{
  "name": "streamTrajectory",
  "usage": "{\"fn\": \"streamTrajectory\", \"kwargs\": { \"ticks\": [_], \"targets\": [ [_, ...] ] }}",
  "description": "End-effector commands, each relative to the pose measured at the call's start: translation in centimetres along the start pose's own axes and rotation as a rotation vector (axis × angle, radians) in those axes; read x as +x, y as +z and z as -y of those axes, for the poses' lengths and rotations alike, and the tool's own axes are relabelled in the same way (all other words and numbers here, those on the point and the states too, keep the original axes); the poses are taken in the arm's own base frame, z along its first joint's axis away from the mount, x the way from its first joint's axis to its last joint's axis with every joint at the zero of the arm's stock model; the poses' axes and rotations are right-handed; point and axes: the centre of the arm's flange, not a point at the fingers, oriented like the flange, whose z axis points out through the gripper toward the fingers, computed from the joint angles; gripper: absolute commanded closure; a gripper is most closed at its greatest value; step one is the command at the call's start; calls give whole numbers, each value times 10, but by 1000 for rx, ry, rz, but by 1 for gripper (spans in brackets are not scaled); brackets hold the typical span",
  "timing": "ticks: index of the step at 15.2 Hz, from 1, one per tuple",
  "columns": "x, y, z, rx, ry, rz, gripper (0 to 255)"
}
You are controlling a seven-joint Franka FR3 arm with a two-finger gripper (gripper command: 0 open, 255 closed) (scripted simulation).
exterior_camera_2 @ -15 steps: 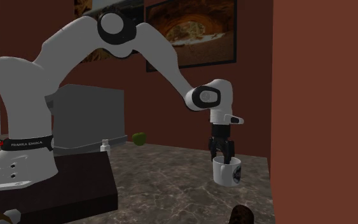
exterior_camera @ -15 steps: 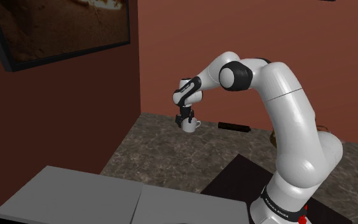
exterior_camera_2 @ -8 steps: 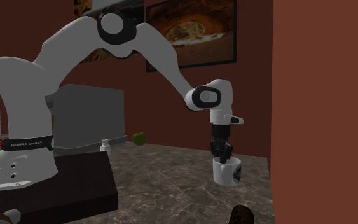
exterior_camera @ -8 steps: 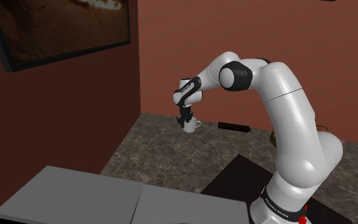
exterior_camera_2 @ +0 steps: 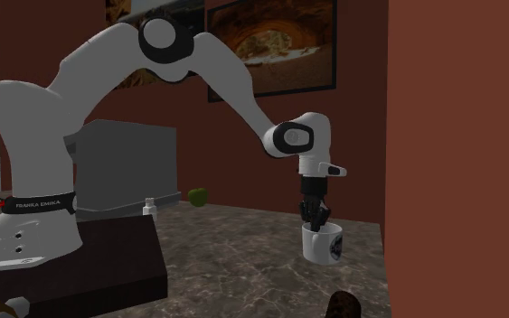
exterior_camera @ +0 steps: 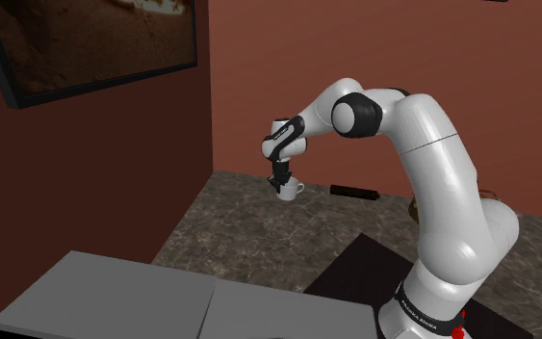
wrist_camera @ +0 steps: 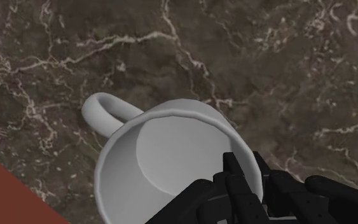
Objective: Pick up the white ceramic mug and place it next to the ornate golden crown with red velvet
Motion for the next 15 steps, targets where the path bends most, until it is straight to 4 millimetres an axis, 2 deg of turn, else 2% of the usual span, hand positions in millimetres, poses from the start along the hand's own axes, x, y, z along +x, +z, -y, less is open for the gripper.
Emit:
{"fn": "streamTrajectory", "kwargs": {
  "ticks": [1, 15],
  "targets": [
    [0, -5, 0, 0, 0, 0, 255],
    [-5, -79, -5, 0, 0, 0, 255]
  ]
}}
